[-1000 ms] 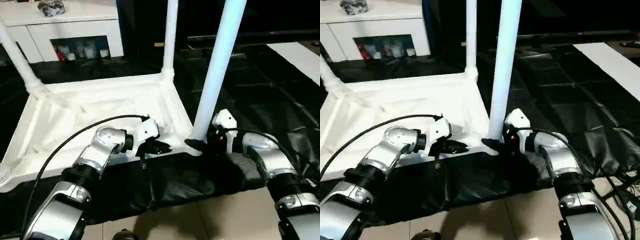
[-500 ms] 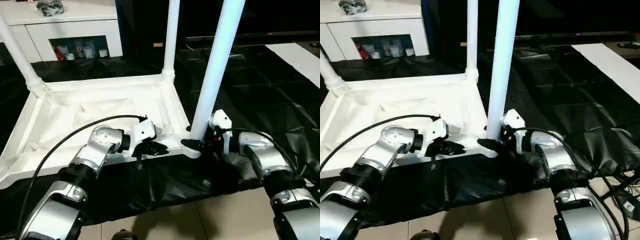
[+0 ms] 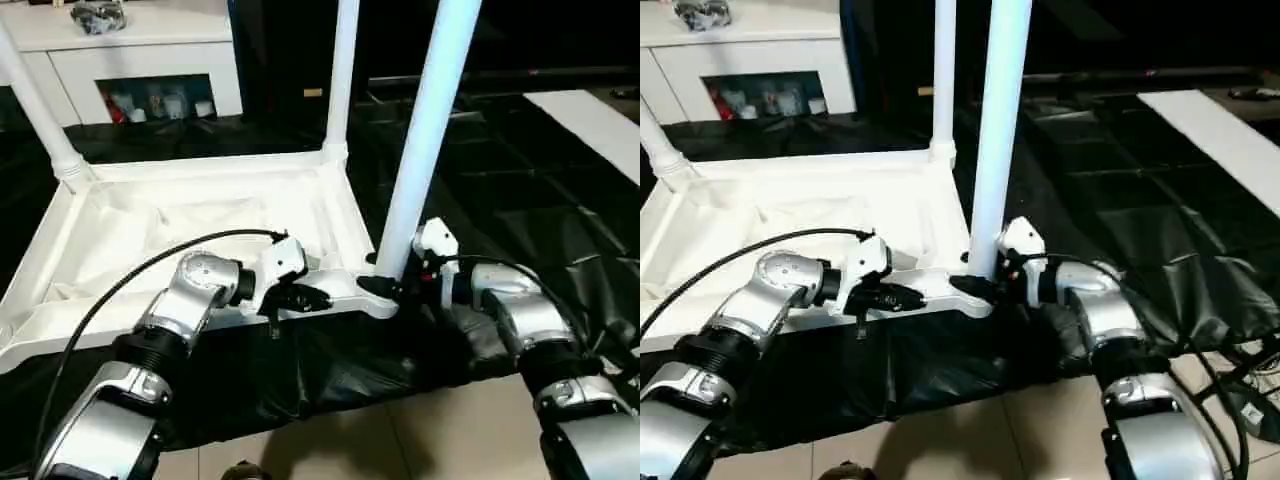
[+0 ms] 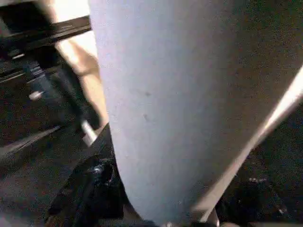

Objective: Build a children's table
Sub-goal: Rotate leg to tighten

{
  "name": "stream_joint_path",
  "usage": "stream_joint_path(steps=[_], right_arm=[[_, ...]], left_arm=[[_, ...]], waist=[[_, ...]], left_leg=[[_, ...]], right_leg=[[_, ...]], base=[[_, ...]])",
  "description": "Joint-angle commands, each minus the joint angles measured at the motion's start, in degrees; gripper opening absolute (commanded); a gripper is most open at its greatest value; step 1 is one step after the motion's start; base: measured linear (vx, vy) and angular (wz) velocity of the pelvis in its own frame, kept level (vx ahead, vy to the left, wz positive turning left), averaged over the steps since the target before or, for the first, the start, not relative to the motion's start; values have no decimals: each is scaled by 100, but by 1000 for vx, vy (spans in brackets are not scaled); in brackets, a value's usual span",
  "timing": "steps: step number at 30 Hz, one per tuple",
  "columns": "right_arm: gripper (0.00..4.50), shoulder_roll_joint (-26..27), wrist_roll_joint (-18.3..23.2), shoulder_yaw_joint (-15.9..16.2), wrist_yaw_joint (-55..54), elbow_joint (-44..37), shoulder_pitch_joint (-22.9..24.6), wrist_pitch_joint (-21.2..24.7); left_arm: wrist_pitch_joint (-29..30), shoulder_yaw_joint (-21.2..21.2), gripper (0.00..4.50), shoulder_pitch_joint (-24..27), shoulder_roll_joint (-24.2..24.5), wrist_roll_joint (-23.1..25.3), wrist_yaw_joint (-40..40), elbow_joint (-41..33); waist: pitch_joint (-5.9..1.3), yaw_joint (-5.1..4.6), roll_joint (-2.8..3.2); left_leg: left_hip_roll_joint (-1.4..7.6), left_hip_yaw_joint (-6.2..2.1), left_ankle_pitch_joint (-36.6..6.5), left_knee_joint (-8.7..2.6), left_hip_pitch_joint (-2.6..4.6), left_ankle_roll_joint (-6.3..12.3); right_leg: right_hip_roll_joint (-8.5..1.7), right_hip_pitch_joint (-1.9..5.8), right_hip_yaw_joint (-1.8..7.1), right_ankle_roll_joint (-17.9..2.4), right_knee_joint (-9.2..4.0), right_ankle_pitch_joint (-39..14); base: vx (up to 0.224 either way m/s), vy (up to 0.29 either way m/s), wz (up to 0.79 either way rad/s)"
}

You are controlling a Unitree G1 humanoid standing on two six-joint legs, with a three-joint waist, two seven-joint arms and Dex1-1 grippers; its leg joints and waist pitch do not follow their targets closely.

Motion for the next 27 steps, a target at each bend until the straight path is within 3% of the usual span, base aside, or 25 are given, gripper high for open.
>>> stream_joint_path(steps=[1,3,4,8,11,14,17,19,20,22,24,27], right_arm=[[197,454,-135,198,-563,323,172,376],[197,765,-83,-48,-1375,525,74,472],[197,979,-8,-239,-1926,667,-20,539],[197,1626,414,-784,-3149,1065,-432,632],[197,1875,331,-803,-3412,1166,-660,522],[197,1911,264,-778,-3184,1097,-671,338],[267,1839,117,-730,-3056,1108,-646,178],[267,1709,92,-701,-2815,1080,-593,112],[280,1647,90,-676,-2687,1056,-574,87],[297,1517,65,-606,-2431,1013,-546,54],[317,1211,-95,-387,-1879,944,-506,-23],[317,1037,-155,-301,-1475,921,-500,-62]], left_arm=[[304,23,0,-193,-316,121,808,127],[535,93,0,-274,-554,98,1215,120],[668,127,0,-313,-712,75,1429,94],[727,92,0,-400,-1131,136,1888,128],[621,-54,0,-355,-1163,275,1758,110],[551,-123,0,-286,-1022,328,1650,48],[494,-141,0,-209,-852,353,1537,-11],[345,-157,0,-139,-685,357,1355,-50],[280,-156,0,-110,-616,349,1249,-72],[164,-146,0,-56,-488,322,999,-119],[-39,-144,0,16,-272,210,523,-199],[-120,-148,0,50,-160,112,231,-267]], waist=[[-194,-56,-11],[-179,-92,-22],[-176,-117,2],[-181,-261,25],[-194,-317,13],[-190,-302,14],[-190,-303,6],[-187,-302,-37],[-189,-293,-29],[-202,-293,-26],[-202,-274,-15],[-238,-252,-1]], left_leg=[[15,5,-2426,-427,189,-203],[-6,-31,-2621,-456,177,-310],[-10,-69,-2763,-481,187,-373],[-30,-133,-3265,-502,216,-429],[-37,-143,-3300,-537,171,-379],[-31,-115,-3339,-515,213,-334],[-26,-111,-3263,-530,182,-336],[-22,-92,-3156,-526,165,-276],[-18,-94,-3148,-525,172,-257],[-19,-77,-2866,-526,119,-219],[-3,-54,-2791,-510,157,-211],[13,-20,-2517,-482,144,-173]], right_leg=[[-245,62,123,-1038,-570,-2157],[-259,49,116,-840,-609,-2685],[-268,48,91,-709,-653,-2993],[-231,-4,35,-621,-731,-3038],[-210,30,17,-646,-730,-2686],[-217,-28,53,-716,-745,-2557],[-217,-8,58,-753,-723,-2432],[-220,2,70,-804,-704,-2250],[-223,2,72,-818,-699,-2259],[-221,44,87,-856,-662,-2033],[-213,7,99,-928,-654,-1922],[-203,39,116,-1093,-598,-1500]], base=[[0,0,0],[-61,0,-8],[-62,8,-10],[-40,18,-9],[0,0,0],[0,0,0],[0,0,0],[0,0,0],[0,0,0],[0,0,0],[0,0,0],[0,0,0]])
